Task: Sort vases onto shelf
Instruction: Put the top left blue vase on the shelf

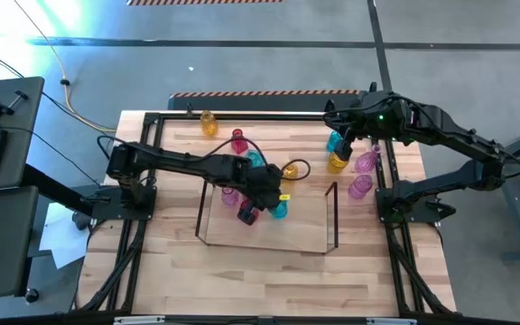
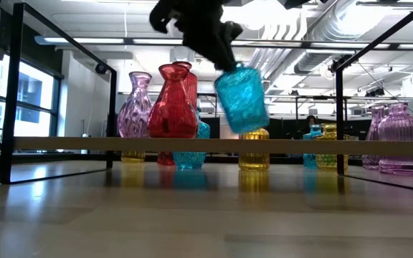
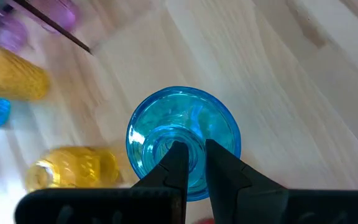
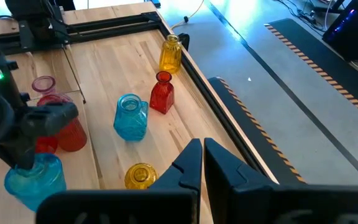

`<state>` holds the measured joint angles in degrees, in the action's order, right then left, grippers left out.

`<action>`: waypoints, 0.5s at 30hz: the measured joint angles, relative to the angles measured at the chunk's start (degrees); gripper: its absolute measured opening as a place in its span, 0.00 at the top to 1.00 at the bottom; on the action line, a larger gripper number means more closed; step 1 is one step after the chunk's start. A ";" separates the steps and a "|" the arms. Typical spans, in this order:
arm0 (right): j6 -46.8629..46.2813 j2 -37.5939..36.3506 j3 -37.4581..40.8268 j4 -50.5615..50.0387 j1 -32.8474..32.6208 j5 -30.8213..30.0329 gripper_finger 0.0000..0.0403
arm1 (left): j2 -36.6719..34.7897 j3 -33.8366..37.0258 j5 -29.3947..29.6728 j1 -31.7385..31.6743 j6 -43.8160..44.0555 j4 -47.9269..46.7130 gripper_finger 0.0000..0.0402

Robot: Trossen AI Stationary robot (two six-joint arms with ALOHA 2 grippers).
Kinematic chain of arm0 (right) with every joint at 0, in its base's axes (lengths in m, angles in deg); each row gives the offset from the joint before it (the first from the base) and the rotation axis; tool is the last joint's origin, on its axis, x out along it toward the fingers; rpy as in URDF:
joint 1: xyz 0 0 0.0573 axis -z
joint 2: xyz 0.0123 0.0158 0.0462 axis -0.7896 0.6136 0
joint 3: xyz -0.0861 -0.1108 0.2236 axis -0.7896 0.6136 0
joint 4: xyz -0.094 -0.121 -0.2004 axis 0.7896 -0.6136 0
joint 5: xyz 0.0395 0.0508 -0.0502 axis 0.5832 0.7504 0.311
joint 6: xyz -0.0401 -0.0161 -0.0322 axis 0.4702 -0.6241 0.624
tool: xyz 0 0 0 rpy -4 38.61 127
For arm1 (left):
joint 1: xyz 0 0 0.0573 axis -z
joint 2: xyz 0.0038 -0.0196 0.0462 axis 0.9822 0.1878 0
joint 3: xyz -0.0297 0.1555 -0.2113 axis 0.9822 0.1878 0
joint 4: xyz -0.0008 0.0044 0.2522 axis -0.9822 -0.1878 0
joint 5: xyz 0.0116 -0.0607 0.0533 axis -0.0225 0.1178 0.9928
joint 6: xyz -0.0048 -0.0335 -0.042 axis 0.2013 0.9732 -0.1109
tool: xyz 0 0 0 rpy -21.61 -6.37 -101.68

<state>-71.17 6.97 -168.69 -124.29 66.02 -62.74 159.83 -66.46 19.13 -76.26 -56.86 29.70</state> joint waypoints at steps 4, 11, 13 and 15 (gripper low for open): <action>-0.49 -0.01 0.02 0.08 0.00 0.00 1.00 | 1.36 0.00 -0.72 0.00 -0.68 0.67 0.94; -0.48 -0.01 0.02 0.11 0.00 0.01 1.00 | 1.38 0.00 -0.73 -0.02 -0.93 0.37 0.93; -0.48 -0.01 0.02 0.11 0.00 0.02 1.00 | 1.38 0.00 -0.75 -0.02 -0.99 0.35 0.91; -0.48 -0.01 0.02 0.11 0.00 0.01 1.00 | 1.38 0.00 -0.75 -0.02 -0.97 0.41 0.89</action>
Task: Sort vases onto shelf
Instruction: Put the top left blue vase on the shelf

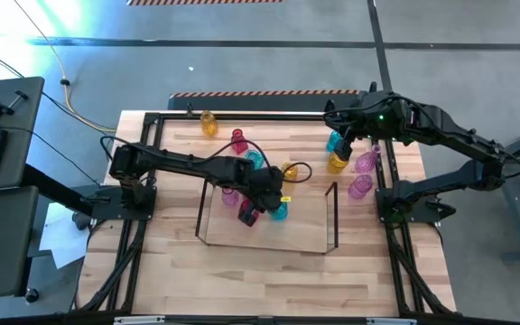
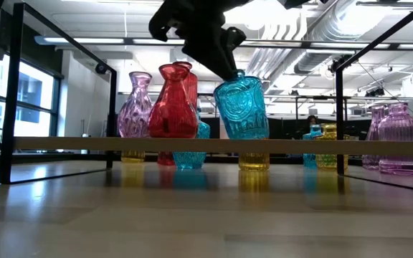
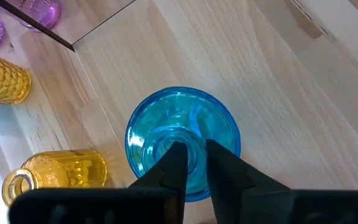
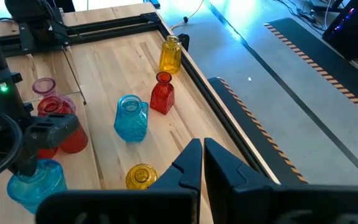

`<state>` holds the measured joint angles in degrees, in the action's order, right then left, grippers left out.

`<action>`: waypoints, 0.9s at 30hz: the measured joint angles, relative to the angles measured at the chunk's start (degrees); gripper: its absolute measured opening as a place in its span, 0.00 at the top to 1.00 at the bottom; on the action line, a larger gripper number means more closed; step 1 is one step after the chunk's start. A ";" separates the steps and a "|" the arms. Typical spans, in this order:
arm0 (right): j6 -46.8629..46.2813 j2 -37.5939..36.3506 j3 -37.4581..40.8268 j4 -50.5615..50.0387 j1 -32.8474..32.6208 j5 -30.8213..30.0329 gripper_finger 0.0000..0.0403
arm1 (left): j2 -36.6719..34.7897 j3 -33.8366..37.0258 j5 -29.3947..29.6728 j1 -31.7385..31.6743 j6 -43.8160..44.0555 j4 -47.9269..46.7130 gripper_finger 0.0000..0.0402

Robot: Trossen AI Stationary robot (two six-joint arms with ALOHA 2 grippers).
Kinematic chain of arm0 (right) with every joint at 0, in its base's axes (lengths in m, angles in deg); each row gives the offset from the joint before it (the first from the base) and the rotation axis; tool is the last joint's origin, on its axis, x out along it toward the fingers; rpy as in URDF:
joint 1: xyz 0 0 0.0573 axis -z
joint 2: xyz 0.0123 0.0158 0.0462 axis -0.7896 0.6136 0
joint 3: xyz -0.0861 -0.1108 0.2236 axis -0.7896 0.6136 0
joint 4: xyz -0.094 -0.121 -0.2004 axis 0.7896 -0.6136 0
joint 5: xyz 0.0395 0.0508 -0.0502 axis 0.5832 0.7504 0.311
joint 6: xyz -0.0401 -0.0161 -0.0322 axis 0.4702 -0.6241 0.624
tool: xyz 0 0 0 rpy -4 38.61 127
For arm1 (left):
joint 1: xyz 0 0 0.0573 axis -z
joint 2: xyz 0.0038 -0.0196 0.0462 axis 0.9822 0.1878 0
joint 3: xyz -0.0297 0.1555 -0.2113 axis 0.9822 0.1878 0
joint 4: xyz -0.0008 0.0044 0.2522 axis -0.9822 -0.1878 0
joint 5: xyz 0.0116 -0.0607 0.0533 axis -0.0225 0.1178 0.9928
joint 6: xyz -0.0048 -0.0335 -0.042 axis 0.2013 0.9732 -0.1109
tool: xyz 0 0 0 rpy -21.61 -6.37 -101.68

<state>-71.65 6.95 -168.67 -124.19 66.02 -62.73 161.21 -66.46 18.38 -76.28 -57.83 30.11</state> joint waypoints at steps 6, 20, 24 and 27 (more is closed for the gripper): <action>0.00 0.00 0.00 0.00 0.00 0.01 1.00 | 0.00 0.00 0.02 0.00 0.05 0.27 0.82; -0.47 0.00 0.00 0.02 0.00 0.01 1.00 | -0.23 -2.97 0.06 0.13 -1.00 -1.09 0.74; -1.58 0.00 0.00 -0.05 0.00 0.01 1.00 | -0.44 -5.80 0.13 0.13 -2.41 -2.81 0.74; -1.57 0.00 0.00 -0.90 -0.21 0.00 1.00 | -2.06 -7.26 1.65 -0.26 -3.18 -2.74 0.74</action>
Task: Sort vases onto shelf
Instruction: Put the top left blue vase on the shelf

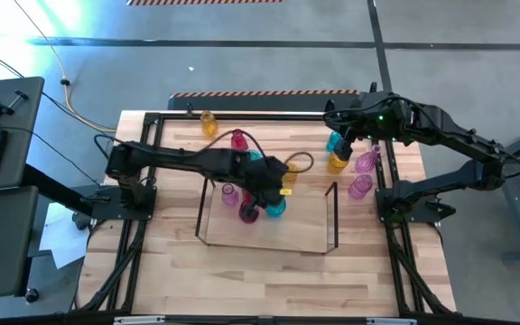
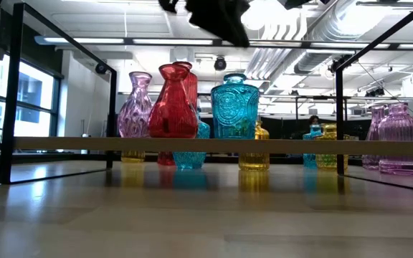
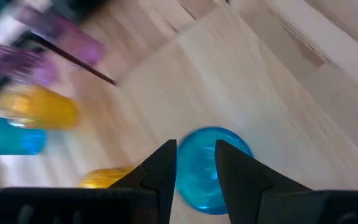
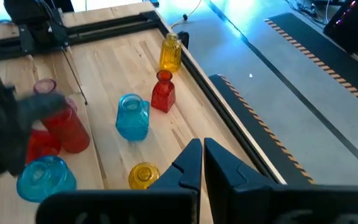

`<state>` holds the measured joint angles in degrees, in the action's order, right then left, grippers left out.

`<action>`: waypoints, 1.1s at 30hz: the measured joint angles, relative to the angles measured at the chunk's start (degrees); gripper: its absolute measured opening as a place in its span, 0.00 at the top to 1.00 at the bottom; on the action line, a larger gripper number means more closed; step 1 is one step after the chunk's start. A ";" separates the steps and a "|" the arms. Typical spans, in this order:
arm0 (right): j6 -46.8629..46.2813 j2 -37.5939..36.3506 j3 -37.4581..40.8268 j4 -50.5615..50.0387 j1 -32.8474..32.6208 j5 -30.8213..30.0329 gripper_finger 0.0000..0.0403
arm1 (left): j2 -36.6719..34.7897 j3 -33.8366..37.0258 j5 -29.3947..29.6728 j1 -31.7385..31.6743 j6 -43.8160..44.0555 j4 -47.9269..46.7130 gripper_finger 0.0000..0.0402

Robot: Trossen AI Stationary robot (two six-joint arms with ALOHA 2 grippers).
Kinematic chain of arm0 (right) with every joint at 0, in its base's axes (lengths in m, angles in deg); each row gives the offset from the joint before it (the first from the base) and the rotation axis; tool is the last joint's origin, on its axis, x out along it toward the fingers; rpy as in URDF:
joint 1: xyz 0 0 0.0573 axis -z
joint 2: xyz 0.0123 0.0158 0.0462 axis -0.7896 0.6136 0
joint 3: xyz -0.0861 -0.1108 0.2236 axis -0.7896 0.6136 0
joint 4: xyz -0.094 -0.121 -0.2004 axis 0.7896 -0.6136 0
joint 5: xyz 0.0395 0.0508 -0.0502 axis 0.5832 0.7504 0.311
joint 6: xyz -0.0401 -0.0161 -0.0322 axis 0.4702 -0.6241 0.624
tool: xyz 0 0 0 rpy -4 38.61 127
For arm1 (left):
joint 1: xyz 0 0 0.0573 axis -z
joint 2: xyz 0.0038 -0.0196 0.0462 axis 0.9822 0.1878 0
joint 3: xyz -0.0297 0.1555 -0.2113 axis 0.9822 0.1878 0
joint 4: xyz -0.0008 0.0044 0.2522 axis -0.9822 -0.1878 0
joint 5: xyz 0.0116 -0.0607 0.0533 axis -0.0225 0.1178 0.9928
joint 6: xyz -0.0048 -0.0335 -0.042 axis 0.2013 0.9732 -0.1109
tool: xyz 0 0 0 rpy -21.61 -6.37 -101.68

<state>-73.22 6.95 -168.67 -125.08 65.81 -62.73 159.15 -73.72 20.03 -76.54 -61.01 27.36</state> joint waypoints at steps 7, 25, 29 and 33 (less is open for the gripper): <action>-5.15 1.89 0.00 -5.47 -2.07 -0.03 1.00 | -11.65 -0.06 8.23 -3.26 5.99 -2.72 0.74; -15.12 23.04 0.02 -0.40 -20.18 -5.47 1.00 | -50.84 13.86 19.73 -5.74 34.91 -21.64 0.74; -15.00 26.26 0.02 8.94 -22.20 -2.31 1.00 | -57.69 21.52 20.83 -5.53 38.57 -19.97 0.74; -14.34 29.60 0.02 18.11 -21.96 5.01 1.00 | -62.37 27.95 20.99 -5.55 39.26 -16.37 0.74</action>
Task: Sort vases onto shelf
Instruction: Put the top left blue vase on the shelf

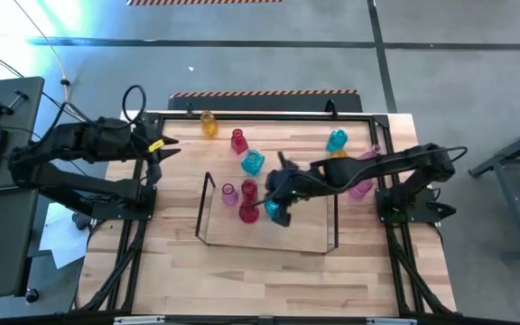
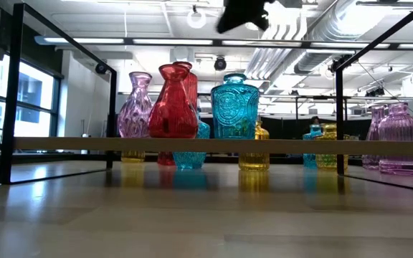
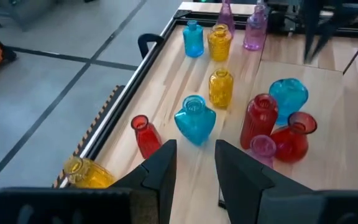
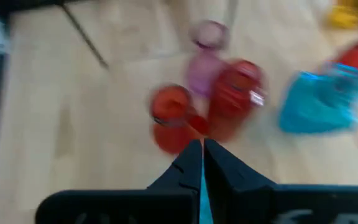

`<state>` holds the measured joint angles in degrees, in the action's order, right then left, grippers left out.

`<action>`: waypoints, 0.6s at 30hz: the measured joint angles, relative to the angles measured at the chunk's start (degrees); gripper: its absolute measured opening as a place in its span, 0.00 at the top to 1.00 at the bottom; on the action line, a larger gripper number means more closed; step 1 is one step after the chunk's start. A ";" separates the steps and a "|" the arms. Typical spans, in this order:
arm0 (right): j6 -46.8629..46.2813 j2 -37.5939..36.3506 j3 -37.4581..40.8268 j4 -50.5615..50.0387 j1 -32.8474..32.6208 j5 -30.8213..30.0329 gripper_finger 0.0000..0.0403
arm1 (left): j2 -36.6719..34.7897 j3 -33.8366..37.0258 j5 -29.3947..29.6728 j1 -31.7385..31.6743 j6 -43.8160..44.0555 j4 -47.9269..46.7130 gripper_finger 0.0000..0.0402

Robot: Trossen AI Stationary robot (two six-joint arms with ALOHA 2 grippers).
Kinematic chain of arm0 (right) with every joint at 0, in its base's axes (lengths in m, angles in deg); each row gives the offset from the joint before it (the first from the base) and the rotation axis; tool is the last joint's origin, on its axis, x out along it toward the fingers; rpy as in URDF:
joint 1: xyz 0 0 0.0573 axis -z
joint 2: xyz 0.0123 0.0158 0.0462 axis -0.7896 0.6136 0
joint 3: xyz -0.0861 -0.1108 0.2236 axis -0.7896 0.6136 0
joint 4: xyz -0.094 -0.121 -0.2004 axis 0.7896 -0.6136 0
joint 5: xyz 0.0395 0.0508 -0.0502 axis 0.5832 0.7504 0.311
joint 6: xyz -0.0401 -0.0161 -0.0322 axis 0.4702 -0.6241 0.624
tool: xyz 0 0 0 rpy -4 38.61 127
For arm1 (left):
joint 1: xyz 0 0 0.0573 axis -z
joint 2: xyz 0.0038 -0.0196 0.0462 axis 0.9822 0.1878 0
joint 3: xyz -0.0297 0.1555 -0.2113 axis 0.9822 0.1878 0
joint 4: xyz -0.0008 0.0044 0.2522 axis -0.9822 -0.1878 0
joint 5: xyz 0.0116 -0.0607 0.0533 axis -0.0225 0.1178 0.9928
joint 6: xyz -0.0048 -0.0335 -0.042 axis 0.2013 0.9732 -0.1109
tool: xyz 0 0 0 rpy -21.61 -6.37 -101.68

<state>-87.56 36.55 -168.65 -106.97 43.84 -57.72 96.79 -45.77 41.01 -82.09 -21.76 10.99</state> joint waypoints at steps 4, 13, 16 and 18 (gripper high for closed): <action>-1.21 2.52 0.00 1.86 1.37 3.93 1.00 | -2.29 4.49 0.00 0.00 0.47 0.10 0.74; -2.22 5.01 0.00 1.71 4.21 9.90 1.00 | -3.72 12.80 0.04 0.00 3.83 2.29 0.74; -2.19 5.89 0.00 1.57 4.31 11.15 1.00 | -3.66 15.66 0.01 0.00 4.02 3.95 0.74; -2.16 6.46 0.00 0.78 4.52 11.40 1.00 | -3.74 16.97 0.02 0.00 3.89 4.61 0.74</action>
<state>-89.72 43.01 -168.65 -106.19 48.37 -46.33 93.05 -28.80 41.04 -82.09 -17.87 15.60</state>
